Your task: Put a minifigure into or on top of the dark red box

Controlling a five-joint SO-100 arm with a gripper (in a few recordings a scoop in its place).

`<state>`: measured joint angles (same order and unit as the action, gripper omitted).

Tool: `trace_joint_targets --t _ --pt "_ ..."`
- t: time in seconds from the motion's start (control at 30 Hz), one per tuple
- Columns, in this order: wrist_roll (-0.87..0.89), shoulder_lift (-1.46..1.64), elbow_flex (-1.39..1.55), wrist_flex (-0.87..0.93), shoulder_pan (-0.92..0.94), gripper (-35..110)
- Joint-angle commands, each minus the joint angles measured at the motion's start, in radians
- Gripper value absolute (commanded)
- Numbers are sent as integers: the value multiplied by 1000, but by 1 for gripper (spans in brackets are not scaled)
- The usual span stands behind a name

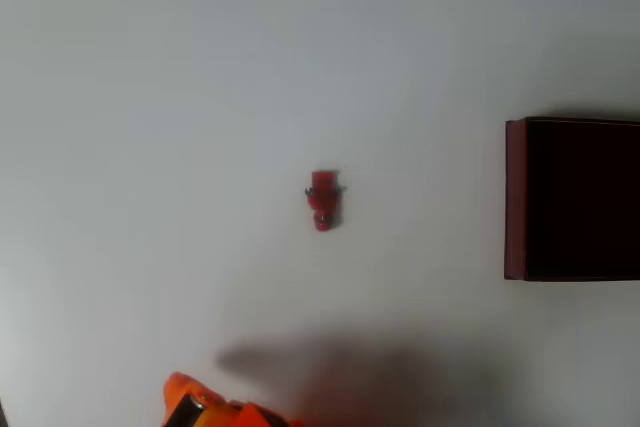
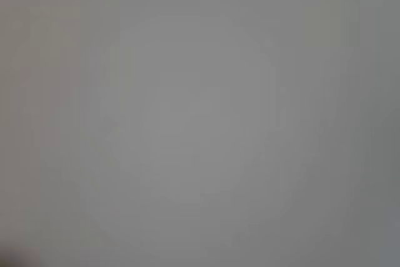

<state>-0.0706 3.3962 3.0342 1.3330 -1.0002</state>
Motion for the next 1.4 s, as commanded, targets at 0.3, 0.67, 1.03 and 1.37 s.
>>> trace_joint_targets --t 0.3,0.67,1.03,1.37 --pt "-12 14 -14 23 -17 0" --pt "-6 14 -14 23 -17 0" --pt "178 14 -14 -18 81 13" --pt "919 -29 -156 23 403 15"
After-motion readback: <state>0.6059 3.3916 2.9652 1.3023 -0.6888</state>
